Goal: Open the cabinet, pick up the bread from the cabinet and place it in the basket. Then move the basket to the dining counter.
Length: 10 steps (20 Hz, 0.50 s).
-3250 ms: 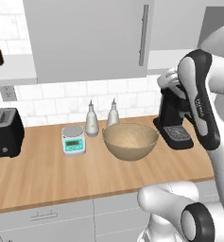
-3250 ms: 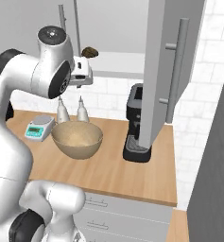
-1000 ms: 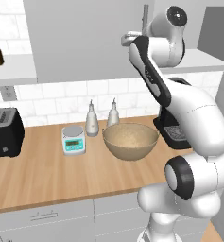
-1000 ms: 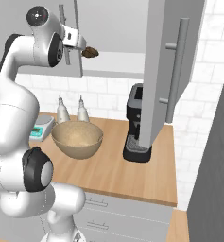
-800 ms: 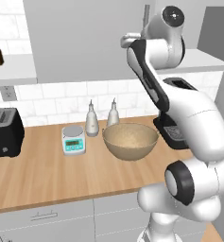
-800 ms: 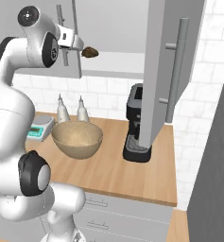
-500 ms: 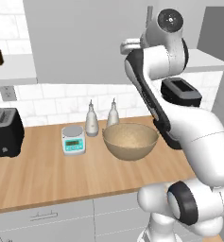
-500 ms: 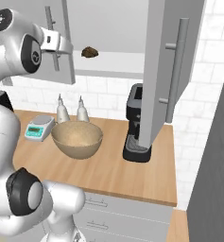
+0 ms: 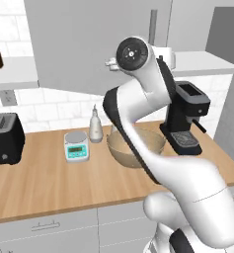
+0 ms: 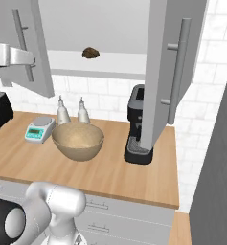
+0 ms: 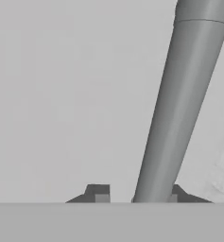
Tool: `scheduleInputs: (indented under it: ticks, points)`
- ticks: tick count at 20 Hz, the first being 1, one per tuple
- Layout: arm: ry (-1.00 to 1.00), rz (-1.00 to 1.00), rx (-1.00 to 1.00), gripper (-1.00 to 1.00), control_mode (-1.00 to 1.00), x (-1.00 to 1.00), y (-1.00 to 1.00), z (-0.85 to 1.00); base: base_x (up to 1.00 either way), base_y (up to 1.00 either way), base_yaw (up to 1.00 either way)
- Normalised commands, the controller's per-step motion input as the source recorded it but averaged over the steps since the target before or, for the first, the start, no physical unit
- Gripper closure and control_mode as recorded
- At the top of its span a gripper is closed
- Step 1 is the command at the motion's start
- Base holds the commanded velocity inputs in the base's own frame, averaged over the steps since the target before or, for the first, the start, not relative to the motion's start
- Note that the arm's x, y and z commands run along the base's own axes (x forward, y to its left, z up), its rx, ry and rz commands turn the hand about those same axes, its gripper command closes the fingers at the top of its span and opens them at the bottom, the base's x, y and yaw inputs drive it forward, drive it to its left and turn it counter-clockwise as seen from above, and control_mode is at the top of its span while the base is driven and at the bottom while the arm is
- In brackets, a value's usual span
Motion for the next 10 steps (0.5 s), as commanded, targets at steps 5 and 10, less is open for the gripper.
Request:
scheduleInputs:
  ticks: [5,10]
  points:
    - [0.0,-0.29,-0.05,1.0,-1.0,-1.0,1.0,0.07,0.0,0.0,0.0]
    - [0.05,-0.32,-0.03,1.0,-1.0,-0.89,1.0,0.0,0.0,0.0,0.0]
